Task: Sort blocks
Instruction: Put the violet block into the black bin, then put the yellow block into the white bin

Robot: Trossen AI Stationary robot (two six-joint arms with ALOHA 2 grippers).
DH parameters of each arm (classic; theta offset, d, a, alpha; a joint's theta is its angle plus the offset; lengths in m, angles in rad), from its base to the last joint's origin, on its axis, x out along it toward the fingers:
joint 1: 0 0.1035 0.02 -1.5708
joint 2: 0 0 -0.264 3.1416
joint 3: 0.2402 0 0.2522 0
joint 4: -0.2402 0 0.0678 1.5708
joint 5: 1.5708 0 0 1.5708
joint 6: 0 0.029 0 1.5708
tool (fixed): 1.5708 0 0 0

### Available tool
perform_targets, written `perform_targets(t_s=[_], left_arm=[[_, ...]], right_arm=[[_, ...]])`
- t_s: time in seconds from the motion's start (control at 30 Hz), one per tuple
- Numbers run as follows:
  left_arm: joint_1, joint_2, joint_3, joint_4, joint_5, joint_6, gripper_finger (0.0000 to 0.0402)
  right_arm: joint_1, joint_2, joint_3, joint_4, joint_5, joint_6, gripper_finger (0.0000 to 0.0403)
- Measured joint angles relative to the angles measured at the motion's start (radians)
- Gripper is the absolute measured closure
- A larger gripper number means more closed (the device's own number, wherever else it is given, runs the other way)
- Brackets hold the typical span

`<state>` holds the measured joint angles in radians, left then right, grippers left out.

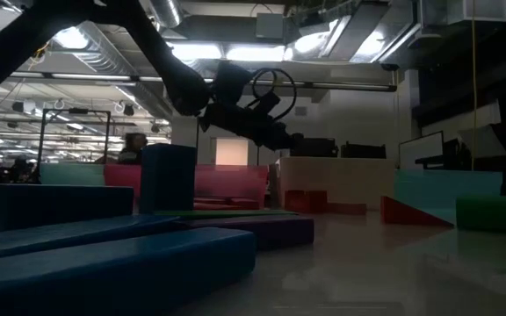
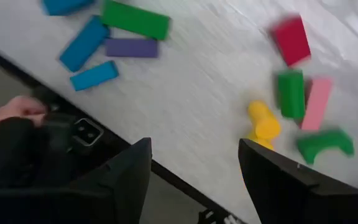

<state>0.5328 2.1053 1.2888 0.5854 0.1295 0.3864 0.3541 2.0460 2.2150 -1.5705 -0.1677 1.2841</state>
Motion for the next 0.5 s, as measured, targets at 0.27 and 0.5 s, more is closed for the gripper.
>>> perform_targets(t_s=[0.27,0.5], left_arm=[[-0.006,-0.023,0.000,-0.030,-0.003,-0.087,0.0210],[-0.019,-0.090,0.000,-0.092,-0.003,-0.179,0.0208]], right_arm=[[0.072,0.000,-0.105,0.000,-0.001,0.188,0.0162],[0.084,0.000,-0.201,-0.001,-0.037,0.265,0.0162]])
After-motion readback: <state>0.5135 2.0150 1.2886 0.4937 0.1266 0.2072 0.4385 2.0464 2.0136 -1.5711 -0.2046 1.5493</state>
